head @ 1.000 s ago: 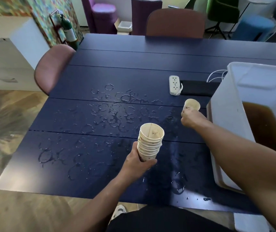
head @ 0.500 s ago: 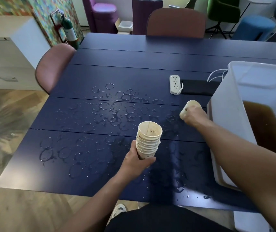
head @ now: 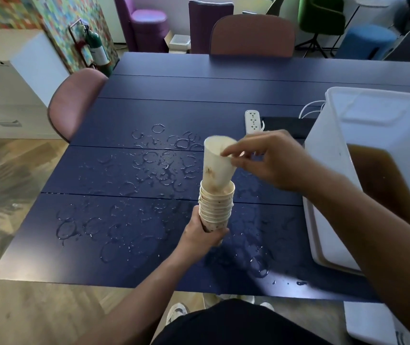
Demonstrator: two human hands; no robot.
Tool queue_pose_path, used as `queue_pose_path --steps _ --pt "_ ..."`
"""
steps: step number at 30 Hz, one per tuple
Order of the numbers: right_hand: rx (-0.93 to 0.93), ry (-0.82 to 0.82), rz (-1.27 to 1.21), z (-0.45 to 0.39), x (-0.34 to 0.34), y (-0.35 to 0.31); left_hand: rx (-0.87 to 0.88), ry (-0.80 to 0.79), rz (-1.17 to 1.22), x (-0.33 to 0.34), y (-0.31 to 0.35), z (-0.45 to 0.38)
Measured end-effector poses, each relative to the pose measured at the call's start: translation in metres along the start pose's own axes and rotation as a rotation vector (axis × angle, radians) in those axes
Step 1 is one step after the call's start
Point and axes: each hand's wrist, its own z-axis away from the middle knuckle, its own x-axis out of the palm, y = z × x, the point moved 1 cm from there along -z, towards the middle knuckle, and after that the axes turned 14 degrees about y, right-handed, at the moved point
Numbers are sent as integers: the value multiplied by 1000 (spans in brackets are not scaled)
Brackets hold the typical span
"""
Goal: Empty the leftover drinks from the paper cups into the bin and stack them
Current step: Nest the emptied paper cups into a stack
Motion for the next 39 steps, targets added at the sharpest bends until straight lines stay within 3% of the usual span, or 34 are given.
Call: queue_pose_path --steps 8,13,15,24,32,39 --pt "96 -265 17 37 35 7 15 18 39 3 -2 11" --pt "355 83 -162 48 38 8 31 39 32 -2 -4 13" --pt "495 146 -209 53 40 10 31 29 50 -3 -1 15" --pt "966 -176 -598 97 68 11 106 60 65 -12 4 25" --pt "1035 -28 -802 123 74 -5 307 59 -95 -27 -1 21" --pt "1069 96 -707 159 85 -26 365 -56 53 -38 -11 28"
